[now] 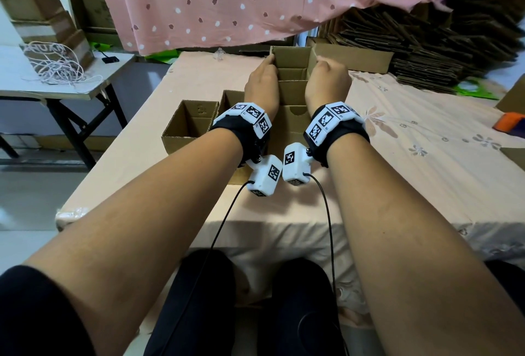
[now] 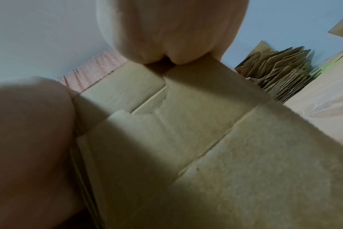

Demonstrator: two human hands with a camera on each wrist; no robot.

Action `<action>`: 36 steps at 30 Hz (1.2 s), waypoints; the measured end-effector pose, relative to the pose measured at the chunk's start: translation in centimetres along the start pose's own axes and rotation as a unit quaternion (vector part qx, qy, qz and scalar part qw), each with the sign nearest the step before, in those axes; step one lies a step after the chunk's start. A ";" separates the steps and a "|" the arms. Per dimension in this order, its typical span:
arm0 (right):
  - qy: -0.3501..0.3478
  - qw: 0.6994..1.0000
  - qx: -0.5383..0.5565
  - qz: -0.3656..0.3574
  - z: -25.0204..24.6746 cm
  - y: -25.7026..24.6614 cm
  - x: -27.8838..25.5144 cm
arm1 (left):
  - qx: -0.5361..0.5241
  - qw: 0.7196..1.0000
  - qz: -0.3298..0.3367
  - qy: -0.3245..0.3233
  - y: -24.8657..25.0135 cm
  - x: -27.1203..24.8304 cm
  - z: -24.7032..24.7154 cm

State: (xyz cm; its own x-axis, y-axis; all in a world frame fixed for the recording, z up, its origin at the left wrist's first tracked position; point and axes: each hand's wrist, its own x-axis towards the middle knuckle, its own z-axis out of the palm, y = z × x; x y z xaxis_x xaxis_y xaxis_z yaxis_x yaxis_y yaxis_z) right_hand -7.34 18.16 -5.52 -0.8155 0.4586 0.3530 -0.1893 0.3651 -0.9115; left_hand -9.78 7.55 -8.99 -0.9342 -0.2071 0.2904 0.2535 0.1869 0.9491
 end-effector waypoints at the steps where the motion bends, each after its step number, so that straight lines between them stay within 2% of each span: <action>1: 0.000 1.000 -0.001 0.000 0.0 0.0 0.0 | -0.008 1.000 -0.003 0.002 -0.1 0.1 0.0; 16: -0.008 1.000 -0.005 0.027 -0.5 -0.6 -0.2 | -0.021 0.999 -0.023 0.016 0.3 -0.5 0.1; 24: -0.008 1.000 -0.015 0.024 -0.7 -0.8 -0.5 | -0.027 0.999 -0.003 0.020 1.8 -1.8 0.0; 36: -0.014 0.997 -0.053 0.046 -0.7 -1.1 -0.5 | -0.012 0.999 -0.038 0.031 2.1 -1.6 -0.3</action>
State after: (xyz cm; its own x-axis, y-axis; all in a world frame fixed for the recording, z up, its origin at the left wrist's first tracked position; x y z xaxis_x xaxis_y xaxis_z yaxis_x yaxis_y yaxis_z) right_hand -6.34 18.09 -4.53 -0.8417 0.4721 0.2620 -0.0555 0.4071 -0.9117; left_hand -7.70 7.95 -7.40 -0.9335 -0.2795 0.2246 0.1902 0.1450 0.9710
